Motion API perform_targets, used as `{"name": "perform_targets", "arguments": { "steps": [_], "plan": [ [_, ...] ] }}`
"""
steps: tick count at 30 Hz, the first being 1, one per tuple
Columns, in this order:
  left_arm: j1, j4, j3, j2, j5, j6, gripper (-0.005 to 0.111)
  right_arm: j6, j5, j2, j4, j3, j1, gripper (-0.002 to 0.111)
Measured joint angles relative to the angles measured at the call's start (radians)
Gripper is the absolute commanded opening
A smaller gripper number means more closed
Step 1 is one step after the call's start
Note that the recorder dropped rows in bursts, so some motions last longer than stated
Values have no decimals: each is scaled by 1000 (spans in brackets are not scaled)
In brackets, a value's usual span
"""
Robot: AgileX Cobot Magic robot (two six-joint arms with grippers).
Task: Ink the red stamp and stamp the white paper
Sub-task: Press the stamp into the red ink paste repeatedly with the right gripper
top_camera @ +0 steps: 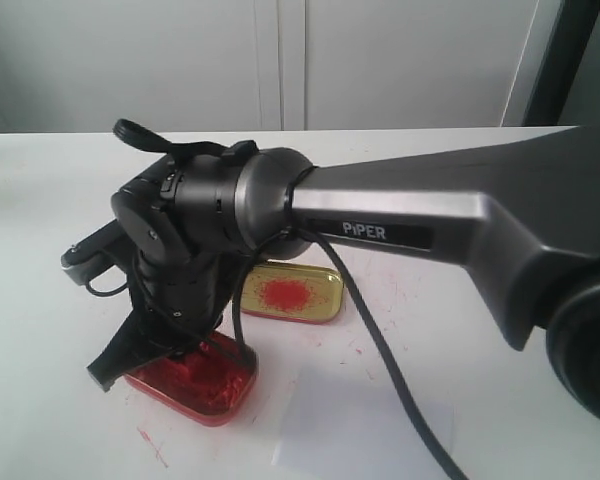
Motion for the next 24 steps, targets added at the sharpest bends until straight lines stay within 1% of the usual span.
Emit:
{"name": "perform_targets", "arguments": {
  "steps": [2,6,18,24],
  "plan": [
    [0,0,0,0,0,0,0,2,-2,0,34,0,-30,0],
    [0,0,0,0,0,0,0,-14,-8,0,82,0,-57,0],
    [0,0,0,0,0,0,0,-92,-3,33,188,0,-58,0],
    [0,0,0,0,0,0,0,-146,0,42,272,0,-85,0]
  ]
}}
